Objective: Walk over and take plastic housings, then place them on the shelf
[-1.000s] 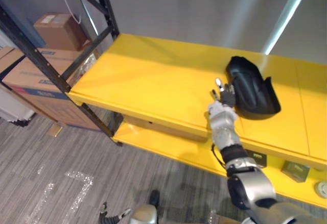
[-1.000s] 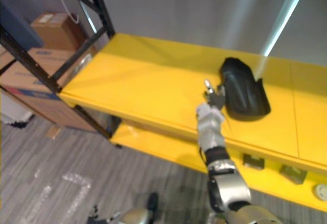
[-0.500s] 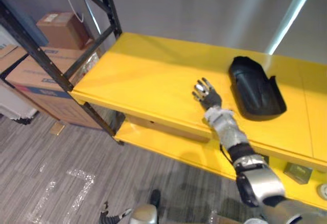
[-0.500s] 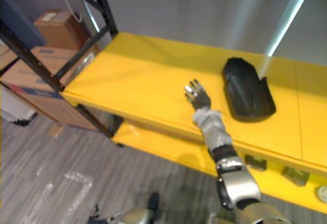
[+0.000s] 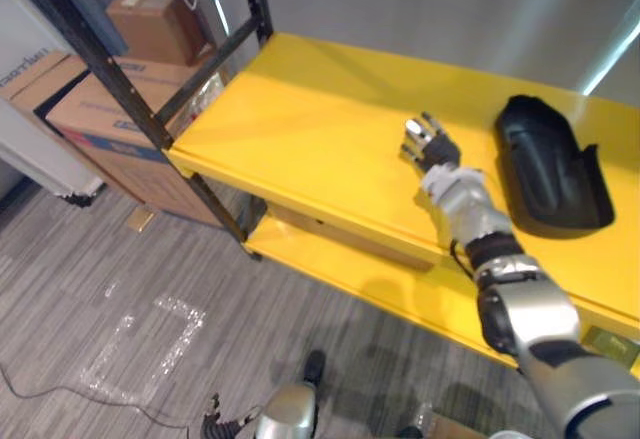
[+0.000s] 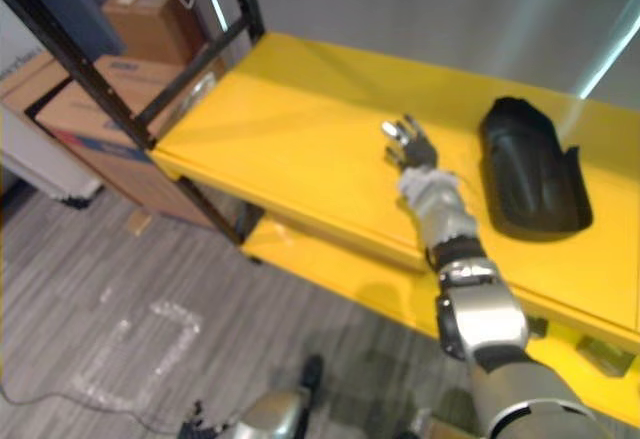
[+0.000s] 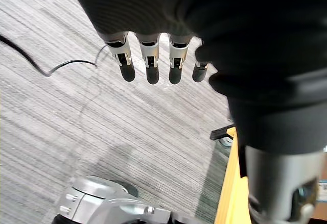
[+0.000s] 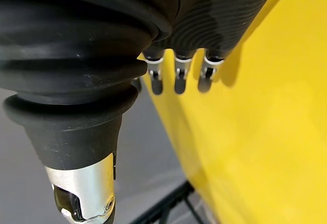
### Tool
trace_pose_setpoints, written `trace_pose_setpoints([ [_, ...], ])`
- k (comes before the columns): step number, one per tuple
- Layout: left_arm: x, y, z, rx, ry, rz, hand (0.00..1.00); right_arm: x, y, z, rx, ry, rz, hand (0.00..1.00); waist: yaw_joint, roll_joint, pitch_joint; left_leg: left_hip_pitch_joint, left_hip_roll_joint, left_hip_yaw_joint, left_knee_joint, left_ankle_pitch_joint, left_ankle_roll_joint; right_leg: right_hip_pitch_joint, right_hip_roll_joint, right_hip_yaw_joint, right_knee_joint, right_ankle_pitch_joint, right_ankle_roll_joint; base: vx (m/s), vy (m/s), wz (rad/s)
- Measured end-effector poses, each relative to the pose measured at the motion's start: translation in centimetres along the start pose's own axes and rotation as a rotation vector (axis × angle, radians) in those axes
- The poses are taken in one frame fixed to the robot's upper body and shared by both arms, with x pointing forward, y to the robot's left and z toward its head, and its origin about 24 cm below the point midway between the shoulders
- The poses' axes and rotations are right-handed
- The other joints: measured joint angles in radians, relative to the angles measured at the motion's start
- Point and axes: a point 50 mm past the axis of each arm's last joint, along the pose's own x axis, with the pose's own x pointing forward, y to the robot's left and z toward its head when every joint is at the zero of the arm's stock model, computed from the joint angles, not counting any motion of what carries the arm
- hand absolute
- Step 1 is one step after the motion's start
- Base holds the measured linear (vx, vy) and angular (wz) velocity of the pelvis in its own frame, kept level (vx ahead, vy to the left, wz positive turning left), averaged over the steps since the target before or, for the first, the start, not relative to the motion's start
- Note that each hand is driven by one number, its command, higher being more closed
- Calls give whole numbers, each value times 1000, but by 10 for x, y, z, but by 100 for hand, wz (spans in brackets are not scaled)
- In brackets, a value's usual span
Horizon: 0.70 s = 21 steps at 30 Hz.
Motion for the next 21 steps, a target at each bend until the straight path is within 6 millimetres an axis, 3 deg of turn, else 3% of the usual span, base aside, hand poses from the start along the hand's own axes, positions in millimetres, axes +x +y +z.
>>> trace_pose_setpoints([
  [5, 0, -2, -1, -31, 11, -2, 0, 5, 6, 25, 6, -64, -45, 0, 1, 11, 25, -7, 6, 2, 0, 2, -1, -9, 3, 0, 0, 1, -2, -4, 2, -1],
  [9, 3, -6, 6, -68, 4, -11, 0, 8, 18, 60, -25, -164, -43, 0, 1, 25, 71, -48, 16, 6, 0, 8, -6, -59, 3, 4, 24, -9, -7, -14, 12, -3],
  [14, 4, -7, 7, -69, -1, -17, 0, 8, 18, 67, -47, -187, -98, 0, 1, 22, 89, -59, 18, 8, 0, 10, -6, -79, 1, 12, 40, -10, -9, 22, 3, -2],
  [17, 6, -9, 11, -75, -16, -26, 0, 8, 26, 92, -102, -248, -137, 0, 0, 36, 112, -59, 24, 10, 1, 11, -8, -97, 0, 31, 63, -20, -18, -12, 1, -11],
  [21, 9, -11, 17, -100, -27, -51, 0, 5, 21, 114, -115, -306, -209, 0, 1, 46, 132, -81, 31, 10, 1, 17, -15, -143, -5, 46, 103, -42, -24, -61, 7, -5],
])
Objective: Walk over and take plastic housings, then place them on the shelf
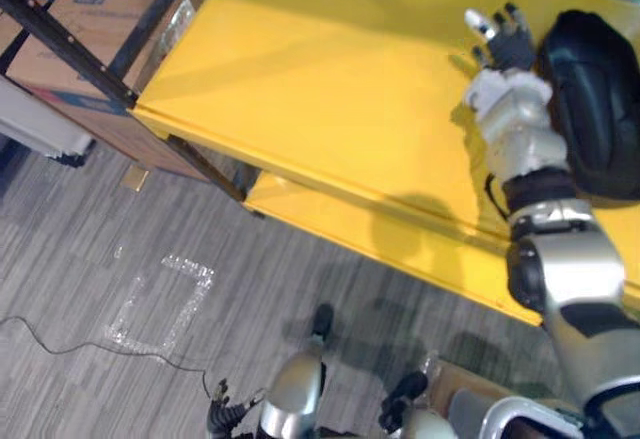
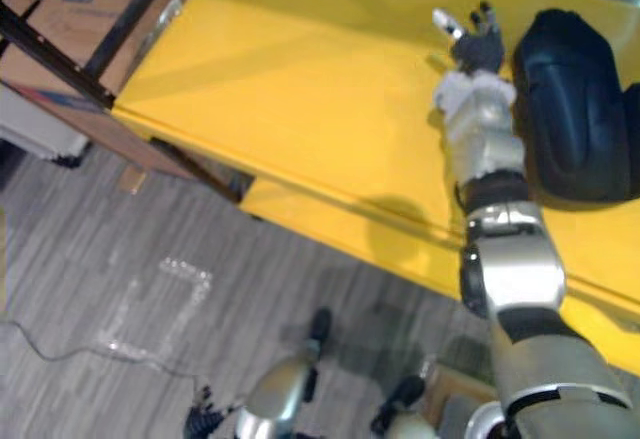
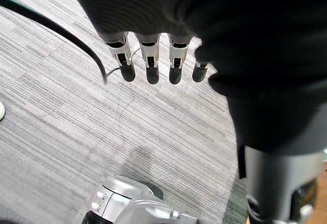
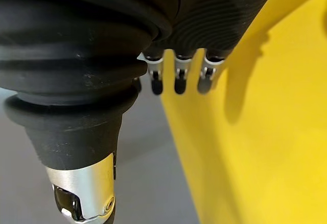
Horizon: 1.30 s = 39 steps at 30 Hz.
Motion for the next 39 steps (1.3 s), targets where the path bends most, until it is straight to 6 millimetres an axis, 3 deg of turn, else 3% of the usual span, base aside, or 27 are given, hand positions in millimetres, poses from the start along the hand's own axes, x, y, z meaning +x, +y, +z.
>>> trace_pose_setpoints([
  [5, 2, -5, 5, -22, -13, -20, 0, 3, -5, 20, 1, -64, -102, 0, -1, 14, 19, -17, 1, -1, 0, 3, -3, -34, -9, 13, 34, -7, 2, -20, -1, -4],
  [12, 2, -7, 6, -20, -18, -29, 0, 4, -11, 31, 14, -98, -207, 0, 1, 25, 24, -16, -1, -5, 0, 5, -1, -33, -10, 13, 35, -7, 2, 0, 0, 0],
  [39, 2, -7, 6, -21, -24, -34, 0, 2, -30, 39, 39, -116, -398, 0, 0, 28, 24, -11, 5, -2, 0, 11, -3, -49, -11, 34, 49, -7, -3, -18, -5, -1],
])
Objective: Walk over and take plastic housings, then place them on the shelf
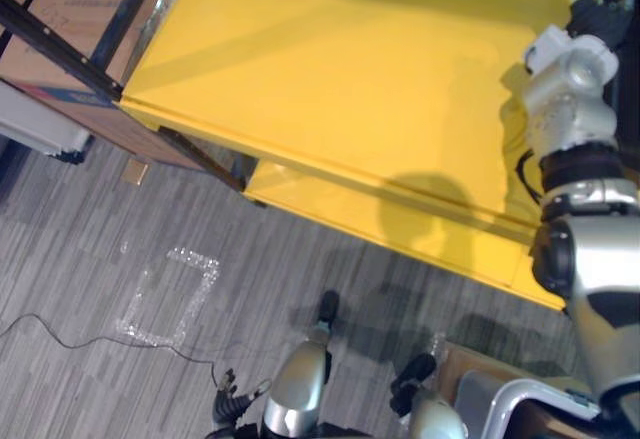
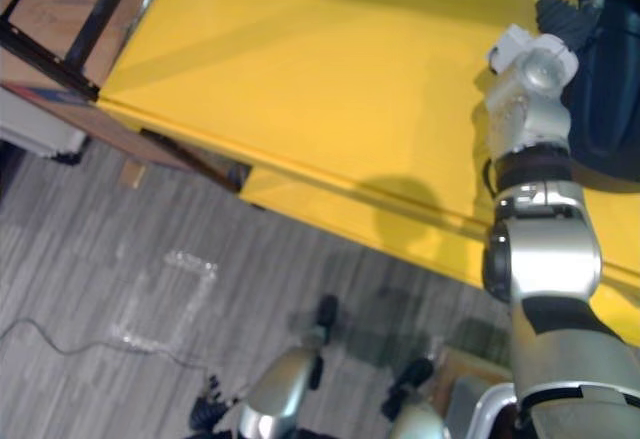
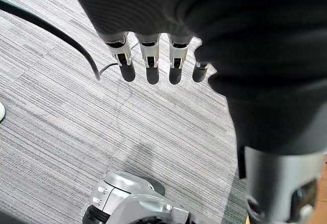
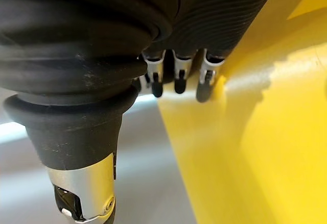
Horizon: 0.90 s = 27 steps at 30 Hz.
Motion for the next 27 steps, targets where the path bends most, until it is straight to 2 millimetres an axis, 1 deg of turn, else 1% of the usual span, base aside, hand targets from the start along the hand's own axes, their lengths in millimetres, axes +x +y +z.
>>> trace_pose_setpoints([
  [5, 0, -1, 0, 3, 0, -5, 0, 1, -1, 1, -2, -2, 1, 0, 0, 1, 0, 0, -1, -1, 0, 0, 0, 0, -1, 0, 0, 0, 0, 0, 0, 0],
  [10, 0, -1, 0, 4, -1, -7, 0, 3, -1, 2, -13, -4, 67, 0, 0, 2, -1, 0, -2, -2, 0, 1, 0, 2, -2, 0, 2, 0, 0, 0, 0, 0],
  [13, 0, -1, 0, 4, -2, -7, 0, 3, 2, 2, -39, -11, 166, 0, -1, 2, -1, 0, -2, -3, 0, 1, -1, 2, -1, 0, 3, 0, 0, 0, 0, 0],
  [14, 0, -1, 1, 7, -4, -9, 0, 2, 6, 2, -56, -15, 240, 0, -2, 3, -1, 0, -2, -3, 0, 1, -1, 3, -1, -1, 2, 0, 0, 0, 0, 0],
  [17, 0, -2, 4, 4, -19, -17, 0, -1, 15, 2, -100, -25, 389, 0, -5, 3, -1, 2, -2, -8, 0, 2, -2, 11, 0, -8, -1, 0, 0, 0, 0, 4],
  [20, 0, -3, 8, 4, -40, -29, 0, -5, 20, 5, -119, -44, 511, 0, -12, 3, -1, 17, -4, -28, 0, 2, -2, 39, 4, -23, -17, 1, 2, -9, -18, 13],
  [22, 1, -1, 11, 30, -55, -22, 0, -17, 32, 13, -132, -101, 660, 0, -17, -1, -4, 35, -3, -31, 0, 1, -2, 63, 9, -23, -46, 4, 5, -12, -14, -2],
  [23, 1, 1, 11, 30, -57, -15, 0, -20, 34, 13, -131, -110, 693, 0, -21, -5, -7, 37, -3, -31, 0, 1, -2, 71, 13, -23, -56, 8, 4, -13, -35, -5],
  [24, 1, 4, 11, 51, -60, 5, 0, -26, 34, 9, -133, -119, 750, 0, -26, -24, -26, 38, 0, -31, 0, 1, -3, 79, 22, -23, -79, 22, 3, 10, -43, -6],
  [26, 1, 9, 10, 59, -58, 24, 0, -32, 27, -3, -142, -111, 787, 0, -31, -53, -57, 38, 2, -30, -1, 1, -3, 92, 32, -22, -106, 38, 3, 33, -42, -7],
  [27, 2, 15, 11, 65, -61, 40, 0, -37, 19, -13, -130, -104, 804, 0, -36, -78, -85, 42, 3, -29, -1, 1, -3, 100, 36, -21, -121, 45, 2, 42, -34, -8],
])
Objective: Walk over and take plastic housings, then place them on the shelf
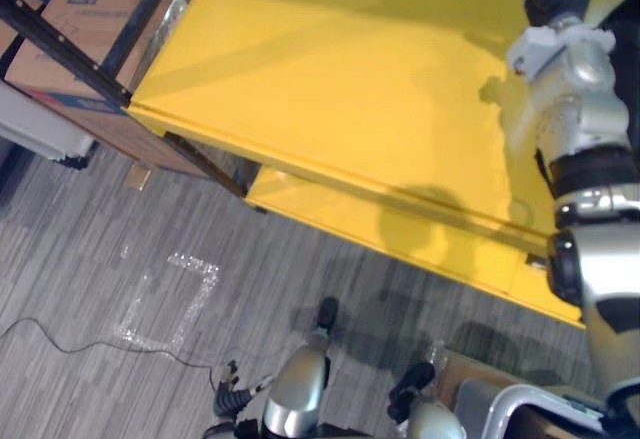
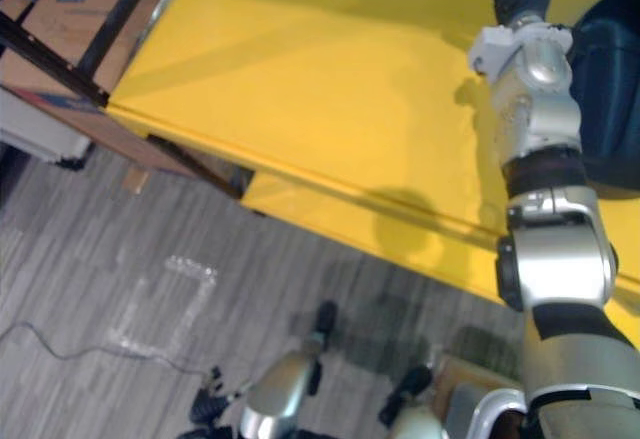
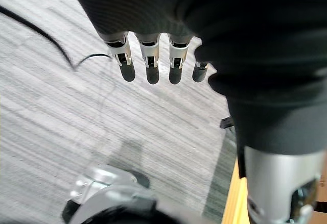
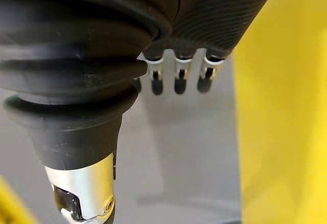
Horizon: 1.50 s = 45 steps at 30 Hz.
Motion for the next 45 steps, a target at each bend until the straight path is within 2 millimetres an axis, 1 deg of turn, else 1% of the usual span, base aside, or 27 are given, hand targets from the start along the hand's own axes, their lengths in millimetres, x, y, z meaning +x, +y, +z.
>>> trace_pose_setpoints([
  [1, 1, 4, 2, 13, -13, 10, 0, -10, 1, -8, 33, -5, 16, 0, -10, -23, -17, 17, 0, 2, 0, -1, -1, 15, 1, 2, -9, 2, 1, 29, -34, -8],
  [2, 1, 6, 3, 23, -22, 12, 0, -16, 1, -11, 46, -16, 21, 0, -18, -33, -32, 21, 0, 2, 0, -4, -4, 21, 2, 2, -12, 2, 1, 16, -23, -11],
  [3, 1, 7, 5, 25, -29, 14, 0, -30, 0, -15, 74, -55, 23, 0, -27, -49, -67, 26, 3, 7, -1, -11, -10, 23, 4, 8, -16, 2, 1, 2, -12, -15],
  [4, 1, 8, 5, 24, -30, 18, 0, -40, 0, -14, 103, -94, 21, 0, -36, -59, -93, 30, 6, 19, -1, -19, -10, 22, 7, 17, -17, 2, 1, 7, 1, -36],
  [5, 1, 9, 4, 24, -27, 24, 0, -59, 1, -14, 142, -158, 11, 0, -52, -69, -128, 48, 16, 44, -1, -37, -9, 24, 13, 39, -17, 2, 1, 7, 3, -42],
  [6, 1, 10, 4, 24, -26, 31, 0, -67, 2, -15, 156, -176, 7, 0, -59, -78, -142, 52, 17, 58, -1, -39, -9, 21, 14, 54, -17, 2, 1, -17, 5, -51],
  [7, 1, 13, 3, 19, -20, 49, 0, -83, 4, -19, 168, -192, -3, 0, -80, -90, -167, 59, 22, 75, -5, -43, -9, 19, 15, 67, -19, 1, 0, -33, 1, -38],
  [8, 1, 14, 4, 15, -21, 61, 0, -91, 3, -21, 161, -194, -14, 0, -92, -96, -175, 65, 24, 86, -6, -45, -9, 19, 16, 79, -19, 0, -1, -60, -4, -48],
  [10, 2, 19, 4, 10, -18, 103, 0, -118, 0, -32, 123, -154, -47, 0, -131, -113, -216, 72, 37, 124, -6, -52, -11, -4, 20, 120, -18, -4, -7, -63, -5, -54],
  [13, 4, 19, 6, 8, -23, 121, 0, -146, -11, -45, 94, -87, -99, 0, -159, -125, -236, 81, 46, 158, -6, -57, -13, -15, 25, 159, -19, 4, -9, -47, -4, -43],
  [15, 5, 19, 8, 8, -27, 134, 0, -171, -18, -63, 98, -2, -143, 0, -185, -132, -250, 81, 46, 175, -6, -61, -17, -29, 30, 174, -21, 10, -9, -30, -10, -27],
  [17, 7, 19, 4, 16, -3, 141, 0, -206, -20, -88, 132, 121, -214, 0, -193, -133, -260, 82, 51, 199, -6, -65, -21, -39, 33, 197, -21, 13, -9, -3, -10, -25],
  [18, 6, 19, 2, 16, 5, 145, 0, -214, -20, -94, 145, 148, -234, 0, -198, -132, -262, 82, 51, 201, -6, -66, -21, -41, 33, 200, -21, 14, -9, 16, -10, -16],
  [19, 6, 21, -1, 10, 20, 155, 0, -229, -19, -106, 170, 204, -276, 0, -208, -128, -265, 82, 51, 208, -6, -67, -21, -43, 33, 205, -21, 14, -10, 12, -6, -9],
  [20, 5, 22, -3, 5, 31, 164, 0, -236, -18, -112, 183, 230, -297, 0, -210, -126, -267, 82, 52, 214, -6, -69, -21, -46, 33, 211, -20, 15, -10, 26, -2, -20],
  [22, 4, 25, -8, -1, 57, 189, 0, -264, -16, -133, 219, 336, -388, 0, -215, -116, -277, 85, 51, 225, -6, -73, -18, -47, 33, 225, -25, 33, -11, 56, -6, -19],
  [23, 4, 25, -8, -7, 59, 200, 0, -271, -16, -138, 227, 363, -411, 0, -217, -114, -279, 86, 51, 225, -6, -73, -18, -46, 32, 225, -26, 35, -12, 60, -14, -3],
  [24, 3, 26, -9, -25, 65, 220, 0, -283, -13, -147, 257, 407, -455, 0, -221, -111, -280, 92, 52, 226, -6, -73, -18, -39, 32, 225, -26, 36, -11, 54, -12, 1],
  [25, 2, 26, -12, -36, 79, 233, 0, -296, -7, -155, 292, 448, -498, 0, -222, -108, -281, 106, 52, 229, -6, -76, -19, -25, 31, 225, -26, 38, -10, 45, -11, -1],
  [26, 1, 26, -13, -42, 88, 238, 0, -301, -3, -158, 309, 465, -512, 0, -221, -107, -281, 115, 52, 235, -6, -79, -21, -17, 31, 225, -27, 38, -10, 51, -2, -13],
  [28, -4, 26, -24, -58, 143, 254, 0, -317, 18, -170, 373, 537, -539, 0, -220, -102, -285, 137, 54, 252, -6, -89, -20, 2, 30, 233, -36, 37, -9, 34, 0, -15],
  [31, -6, 23, -29, -101, 182, 272, 0, -339, 37, -183, 393, 643, -622, 0, -217, -99, -287, 148, 53, 260, -7, -95, -20, 8, 27, 233, -36, 33, -9, -3, 1, -6],
  [33, -7, 23, -31, -112, 202, 281, 0, -351, 39, -187, 372, 690, -682, 0, -212, -97, -288, 151, 52, 267, -7, -104, -19, 13, 25, 237, -33, 28, -9, -21, 5, -7],
  [34, -13, 33, -44, -140, 280, 331, 0, -382, 48, -199, 329, 811, -848, 0, -190, -129, -317, 186, 14, 300, -8, -145, -7, 43, -20, 224, -24, 11, 9, 0, 0, 0],
  [41, -14, 34, -46, -172, 290, 342, 0, -379, 48, -199, 333, 800, -841, 0, -190, -131, -315, 187, 17, 306, -7, -145, -7, 39, -17, 234, -24, 11, 9, -4, 1, -2],
  [44, -14, 34, -47, -219, 300, 353, 0, -372, 39, -197, 324, 764, -816, 0, -190, -131, -308, 186, 20, 307, -7, -145, -8, 36, -13, 244, -23, 9, 7, -10, -2, -3],
  [45, -14, 34, -47, -232, 302, 353, 0, -368, 32, -193, 313, 735, -798, 0, -190, -127, -300, 184, 20, 306, -7, -148, -11, 32, -10, 246, -18, 0, 6, 0, 0, 0],
])
